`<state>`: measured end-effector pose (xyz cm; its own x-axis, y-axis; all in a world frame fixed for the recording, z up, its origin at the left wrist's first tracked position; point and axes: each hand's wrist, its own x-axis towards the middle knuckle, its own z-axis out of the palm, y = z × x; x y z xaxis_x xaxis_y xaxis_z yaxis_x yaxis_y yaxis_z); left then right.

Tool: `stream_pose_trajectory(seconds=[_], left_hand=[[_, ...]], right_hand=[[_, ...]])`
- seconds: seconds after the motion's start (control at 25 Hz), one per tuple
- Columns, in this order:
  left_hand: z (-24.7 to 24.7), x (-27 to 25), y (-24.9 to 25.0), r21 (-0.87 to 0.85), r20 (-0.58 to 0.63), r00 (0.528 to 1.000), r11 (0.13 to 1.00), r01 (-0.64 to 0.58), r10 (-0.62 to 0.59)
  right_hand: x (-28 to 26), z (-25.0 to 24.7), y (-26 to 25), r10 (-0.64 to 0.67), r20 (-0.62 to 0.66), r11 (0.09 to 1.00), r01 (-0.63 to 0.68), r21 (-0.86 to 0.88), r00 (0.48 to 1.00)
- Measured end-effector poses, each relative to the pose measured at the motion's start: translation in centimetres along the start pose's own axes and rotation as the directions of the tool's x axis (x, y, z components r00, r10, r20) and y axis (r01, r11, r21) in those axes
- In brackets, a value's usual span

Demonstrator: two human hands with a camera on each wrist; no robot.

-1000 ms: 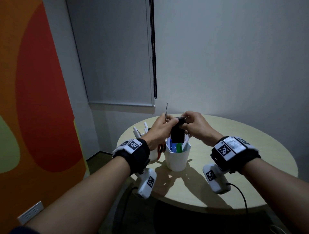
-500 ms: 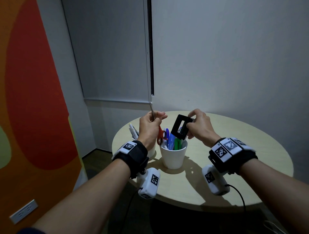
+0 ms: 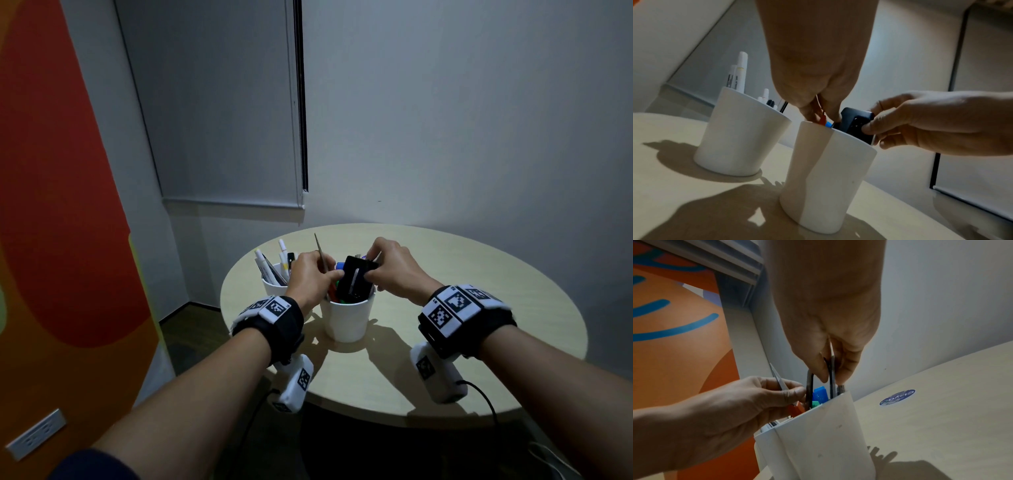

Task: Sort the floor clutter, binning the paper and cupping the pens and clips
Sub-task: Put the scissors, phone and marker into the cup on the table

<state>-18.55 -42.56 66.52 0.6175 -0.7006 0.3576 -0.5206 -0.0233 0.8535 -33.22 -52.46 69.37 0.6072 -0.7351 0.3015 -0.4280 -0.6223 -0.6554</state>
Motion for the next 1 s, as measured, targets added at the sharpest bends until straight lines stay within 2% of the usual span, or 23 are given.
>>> stream_pose_trajectory(seconds=[0.12,0.24,0.32,0.4,0.52,0.6,0.72,0.84,0.92,1.0], left_hand=[[-1.1,-0.2,0.3,0.157,-0.007,0.997,0.985,-0.074,0.076],[-2.6,-0.5,-0.3,0.3,-0.011,0.992,0.947,-0.115,0.124],[-3.8,-0.7,-0.7,0.298,-0.038,0.994,0.951,-0.083,0.098],[-5.1,-0.8,-0.7,0.247,-0.083,0.993,0.967,-0.057,0.08],[-7.3,-1.1,-0.4,0.198,-0.127,0.986,0.977,-0.079,0.105],[-9.0,-1.2,-0.2,0.216,-0.14,0.981,0.971,-0.103,0.135],[-12.1,-1.6,0.0,0.224,-0.178,0.969,0.966,-0.126,0.168],[-16.8,-3.2,-1.5,0.268,-0.207,0.965,0.958,-0.099,0.158],[-20.2,-5.1,-5.0,0.321,-0.206,0.972,0.946,-0.04,0.111],[-22.8,-7.7,-10.9,0.357,-0.158,0.987,0.933,0.038,0.02]], right_hand=[[0.0,-0.2,0.6,-0.055,0.044,0.997,0.057,-0.043,0.998],[0.5,-0.4,0.6,-0.067,0.112,0.98,0.086,-0.177,0.991],[0.6,-1.1,-0.2,-0.037,0.187,0.964,0.085,-0.254,0.982],[0.3,-2.3,-1.5,-0.033,0.195,0.939,0.098,-0.331,0.98],[-1.0,-2.9,-5.4,-0.161,0.057,0.913,0.17,-0.37,0.985],[-2.2,-1.7,-9.2,-0.234,0.088,0.925,0.25,-0.286,0.968],[-3.1,1.8,-13.9,-0.29,0.201,0.933,0.323,-0.158,0.936],[-4.0,8.4,-17.3,-0.287,0.276,0.957,0.284,0.051,0.917],[-5.4,14.8,-18.5,-0.273,0.382,0.961,0.228,0.159,0.883],[-7.2,22.2,-18.2,-0.274,0.502,0.961,0.208,0.184,0.82]])
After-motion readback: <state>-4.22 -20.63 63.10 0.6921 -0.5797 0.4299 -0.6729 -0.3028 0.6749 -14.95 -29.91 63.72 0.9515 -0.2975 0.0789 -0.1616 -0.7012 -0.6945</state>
